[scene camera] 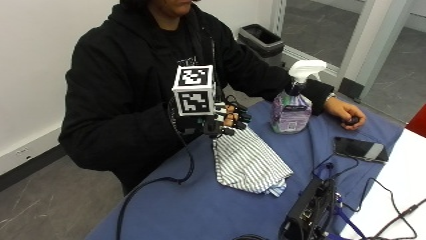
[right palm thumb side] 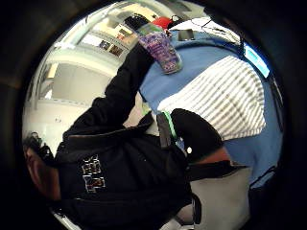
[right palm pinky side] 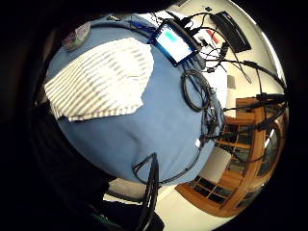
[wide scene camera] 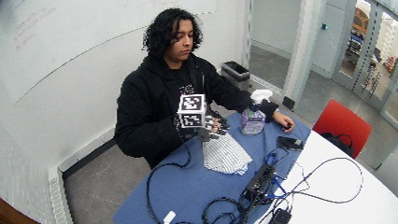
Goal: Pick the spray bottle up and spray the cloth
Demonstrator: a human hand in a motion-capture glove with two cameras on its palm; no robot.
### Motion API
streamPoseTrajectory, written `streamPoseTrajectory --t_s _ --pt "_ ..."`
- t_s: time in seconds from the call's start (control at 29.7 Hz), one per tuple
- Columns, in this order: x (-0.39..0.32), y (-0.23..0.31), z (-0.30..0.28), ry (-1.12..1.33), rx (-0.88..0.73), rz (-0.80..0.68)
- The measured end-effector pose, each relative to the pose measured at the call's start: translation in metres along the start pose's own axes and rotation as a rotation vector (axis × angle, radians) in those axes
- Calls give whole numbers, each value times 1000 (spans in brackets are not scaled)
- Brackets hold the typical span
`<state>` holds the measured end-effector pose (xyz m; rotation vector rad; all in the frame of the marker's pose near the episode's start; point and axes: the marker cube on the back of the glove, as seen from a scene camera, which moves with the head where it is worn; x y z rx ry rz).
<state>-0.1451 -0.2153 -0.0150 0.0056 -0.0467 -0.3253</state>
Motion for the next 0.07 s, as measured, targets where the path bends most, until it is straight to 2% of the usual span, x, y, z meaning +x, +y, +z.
streamPoseTrajectory --t_s 0.07 --pt "-1 12 1 23 -3 -9"
